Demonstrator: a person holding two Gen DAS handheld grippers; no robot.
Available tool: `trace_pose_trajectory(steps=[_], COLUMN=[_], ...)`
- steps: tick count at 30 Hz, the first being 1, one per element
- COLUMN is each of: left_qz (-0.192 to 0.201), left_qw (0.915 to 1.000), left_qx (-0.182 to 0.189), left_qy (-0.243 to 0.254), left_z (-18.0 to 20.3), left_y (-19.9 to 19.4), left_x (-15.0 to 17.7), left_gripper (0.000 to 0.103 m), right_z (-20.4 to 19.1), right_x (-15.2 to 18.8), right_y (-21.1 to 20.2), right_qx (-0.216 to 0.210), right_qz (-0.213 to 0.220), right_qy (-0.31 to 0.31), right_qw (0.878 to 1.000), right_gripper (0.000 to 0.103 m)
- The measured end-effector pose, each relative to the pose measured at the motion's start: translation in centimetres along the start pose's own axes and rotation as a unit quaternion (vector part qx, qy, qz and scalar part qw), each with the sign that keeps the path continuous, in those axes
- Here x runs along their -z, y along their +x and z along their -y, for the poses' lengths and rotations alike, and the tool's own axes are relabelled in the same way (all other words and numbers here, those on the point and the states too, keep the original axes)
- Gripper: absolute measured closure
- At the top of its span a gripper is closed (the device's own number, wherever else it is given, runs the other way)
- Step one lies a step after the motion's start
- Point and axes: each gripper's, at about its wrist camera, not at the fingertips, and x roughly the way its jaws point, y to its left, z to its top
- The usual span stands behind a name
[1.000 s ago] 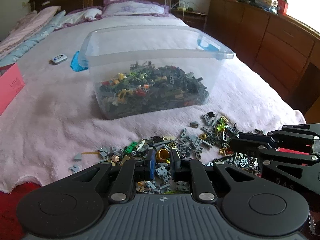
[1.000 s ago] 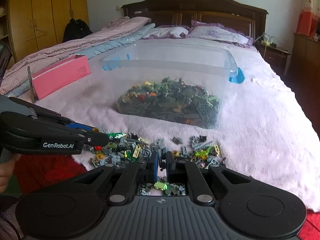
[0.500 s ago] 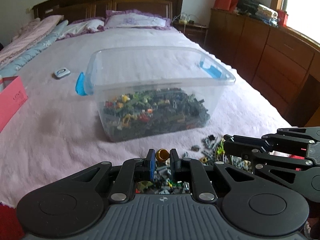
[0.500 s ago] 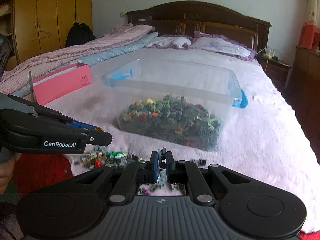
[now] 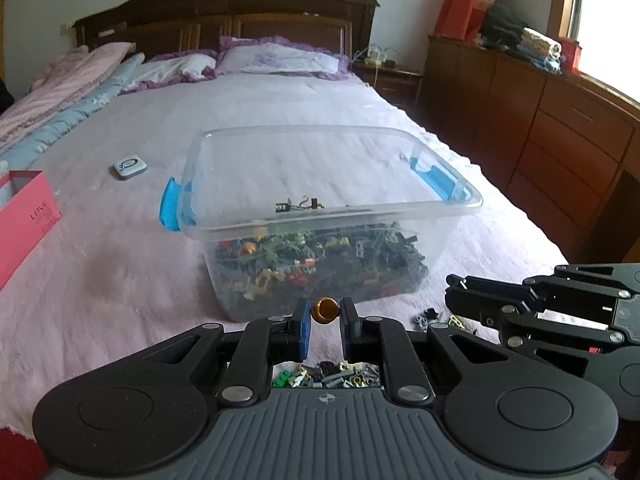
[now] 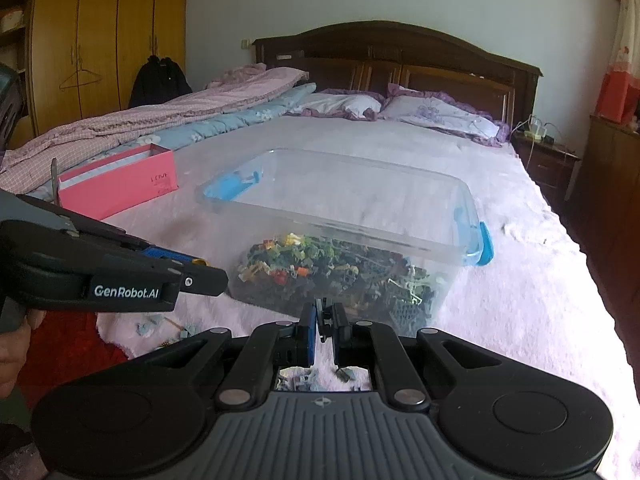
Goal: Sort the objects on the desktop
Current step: 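Carry both held pieces over the clear bin and open both tools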
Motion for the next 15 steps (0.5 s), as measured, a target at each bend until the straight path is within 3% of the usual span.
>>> trace_pose_trajectory(steps=[15], left_qz=[0.005], left_qw=[0.9999], left_qx=[-0.005], left_qy=[-0.010], left_z=[-0.25], left_y=[0.24], left_x=[-0.46], left_gripper=[0.086], right_z=[0.46], right_x=[-0.54], right_y=[0.01], right_qx=[0.007], right_qz=[0.008], right_qy=[0.011], right_qw=[1.000], right_gripper=[0.094])
